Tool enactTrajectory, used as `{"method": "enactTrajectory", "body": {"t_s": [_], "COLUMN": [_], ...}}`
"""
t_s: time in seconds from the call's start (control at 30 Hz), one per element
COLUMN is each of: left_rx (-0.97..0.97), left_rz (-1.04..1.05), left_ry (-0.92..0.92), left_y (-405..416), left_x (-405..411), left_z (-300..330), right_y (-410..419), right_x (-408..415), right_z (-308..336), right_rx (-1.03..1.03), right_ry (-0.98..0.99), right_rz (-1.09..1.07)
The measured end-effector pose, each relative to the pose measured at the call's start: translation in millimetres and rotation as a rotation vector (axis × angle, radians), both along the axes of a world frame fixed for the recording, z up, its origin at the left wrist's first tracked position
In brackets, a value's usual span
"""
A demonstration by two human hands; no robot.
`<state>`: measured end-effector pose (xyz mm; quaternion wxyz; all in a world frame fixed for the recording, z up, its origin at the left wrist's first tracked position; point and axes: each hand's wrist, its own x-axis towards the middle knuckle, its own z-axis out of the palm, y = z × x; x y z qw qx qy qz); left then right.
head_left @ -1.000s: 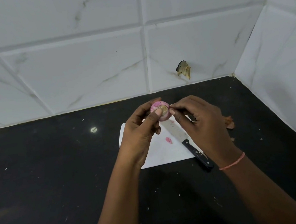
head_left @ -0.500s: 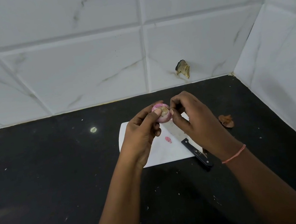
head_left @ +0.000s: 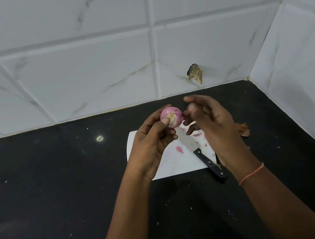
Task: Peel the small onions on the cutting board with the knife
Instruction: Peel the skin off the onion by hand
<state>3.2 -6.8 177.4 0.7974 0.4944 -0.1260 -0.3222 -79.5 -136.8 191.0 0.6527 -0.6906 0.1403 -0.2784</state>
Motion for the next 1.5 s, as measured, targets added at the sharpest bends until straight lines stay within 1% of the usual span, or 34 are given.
{"method": "enactTrajectory", "body": {"t_s": [0.1,0.13,0.23,0.37,0.47,0.53,0.67,0.8,0.87,1.0,1.1,1.13,1.17,1.23,1.37,1.43,1.47,1.5], "left_rx": [0.0,-0.003,-0.004,-0.008,-0.026,-0.012,-0.025,-0.056,-0.046,-0.062,-0.082,-0.094,-0.107,-0.125,-0.141,-0.133,-0.127,-0.122], "left_rz": [-0.008,-0.01,-0.009,0.015,-0.003,0.006,0.012,0.0,-0.003,0.008,0.009,0.011,0.012,0.006,-0.021,-0.019,-0.013,-0.008], "left_ry": [-0.016,-0.015,-0.025,-0.011,0.025,0.039,0.057,0.105,0.105,0.119,0.171,0.203,0.238,0.293,0.341,0.338,0.334,0.329], "left_y": [-0.5,-0.4,0.3,-1.2,-2.6,-4.4,-6.3,-6.3,-7.4,-7.4,-7.7,-8.4,-9.3,-10.8,-12.7,-13.1,-13.7,-14.1], "left_x": [-1.2,-1.6,-2.5,-3.6,-3.8,-4.7,-6.4,-7.4,-7.8,-6.1,-4.1,-3.5,-3.4,-3.1,-3.6,-3.5,-3.2,-3.2], "left_z": [0.6,0.9,2.2,1.7,2.1,2.6,1.3,0.4,-0.4,-0.2,1.3,1.4,1.9,2.2,1.0,0.0,-0.7,-0.8], "right_y": [2.8,2.2,-2.2,-2.3,-1.0,-0.6,1.1,-2.6,-5.8,-12.7,-22.5,-27.3,-32.4,-40.5,-48.1,-53.7,-57.0,-59.4], "right_x": [1.7,2.8,3.8,3.2,3.6,2.9,1.4,3.7,4.6,3.6,2.7,2.5,2.2,1.6,-1.7,-2.1,-1.6,-0.8], "right_z": [-5.4,-7.8,-10.1,-7.6,-6.4,-7.2,-10.0,-6.1,-7.0,-10.4,-14.7,-18.5,-22.5,-30.9,-45.5,-54.5,-58.7,-60.8], "right_rx": [-0.399,-0.484,-0.561,-0.568,-0.651,-0.65,-0.495,-0.202,-0.105,0.052,0.384,0.458,0.457,0.288,-0.155,-0.471,-0.6,-0.679], "right_ry": [0.0,-0.029,-0.107,-0.071,-0.083,-0.081,-0.005,0.065,0.095,0.072,0.036,0.026,0.031,0.101,0.21,0.257,0.286,0.329], "right_rz": [-0.053,-0.087,-0.138,-0.172,-0.197,-0.192,-0.184,-0.224,-0.247,-0.327,-0.36,-0.361,-0.374,-0.431,-0.541,-0.532,-0.502,-0.466]}}
